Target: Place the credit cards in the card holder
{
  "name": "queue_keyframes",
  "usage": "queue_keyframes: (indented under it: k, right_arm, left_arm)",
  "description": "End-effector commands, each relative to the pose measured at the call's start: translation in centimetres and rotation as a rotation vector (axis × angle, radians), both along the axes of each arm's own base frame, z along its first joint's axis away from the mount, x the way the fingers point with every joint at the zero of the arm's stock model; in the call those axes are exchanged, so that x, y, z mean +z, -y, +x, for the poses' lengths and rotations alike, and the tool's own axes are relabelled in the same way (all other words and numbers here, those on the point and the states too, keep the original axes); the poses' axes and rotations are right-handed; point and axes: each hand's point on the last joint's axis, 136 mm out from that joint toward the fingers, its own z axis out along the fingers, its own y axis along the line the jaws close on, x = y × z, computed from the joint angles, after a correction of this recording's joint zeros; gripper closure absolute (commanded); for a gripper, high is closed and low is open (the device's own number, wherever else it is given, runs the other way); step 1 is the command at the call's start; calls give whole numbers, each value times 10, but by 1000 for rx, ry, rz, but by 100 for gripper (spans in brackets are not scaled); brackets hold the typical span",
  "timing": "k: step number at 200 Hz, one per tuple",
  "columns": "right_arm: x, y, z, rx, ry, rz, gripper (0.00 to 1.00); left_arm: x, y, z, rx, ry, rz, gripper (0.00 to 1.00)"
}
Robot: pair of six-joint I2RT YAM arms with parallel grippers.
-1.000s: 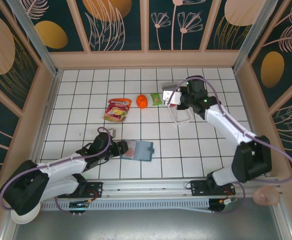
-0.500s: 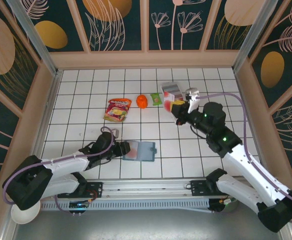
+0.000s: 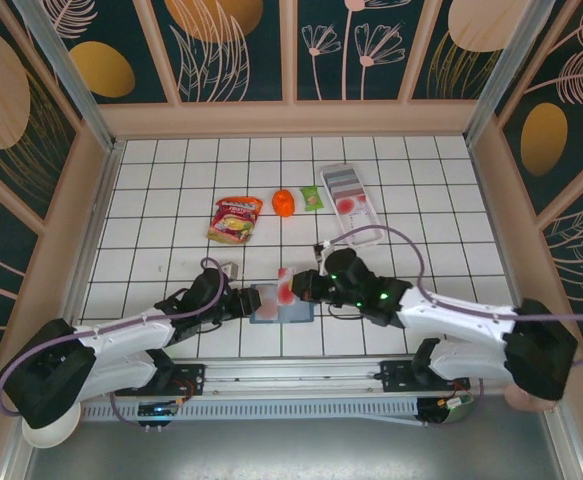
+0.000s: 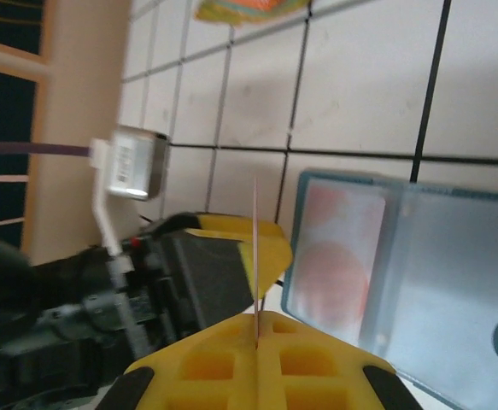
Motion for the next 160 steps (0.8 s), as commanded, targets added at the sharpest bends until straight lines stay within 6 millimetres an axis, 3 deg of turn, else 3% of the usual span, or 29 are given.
queue_keyframes:
  k: [1, 14, 61, 160]
  right_arm:
    - [-2, -22, 5, 7, -26, 28, 100]
    - [-14, -23, 8, 3, -31, -19, 100]
    - [-46, -9, 17, -51, -80, -109, 100]
    - [-69, 5, 17, -94, -104, -191, 100]
  left_arm:
    - [-6, -3, -4, -11, -9, 26, 57]
    - [-5, -1, -4, -18, -9, 22, 62]
    - [-5, -2, -5, -25, -4, 22, 65]
    - [-10, 4, -6, -53, -20, 17, 75]
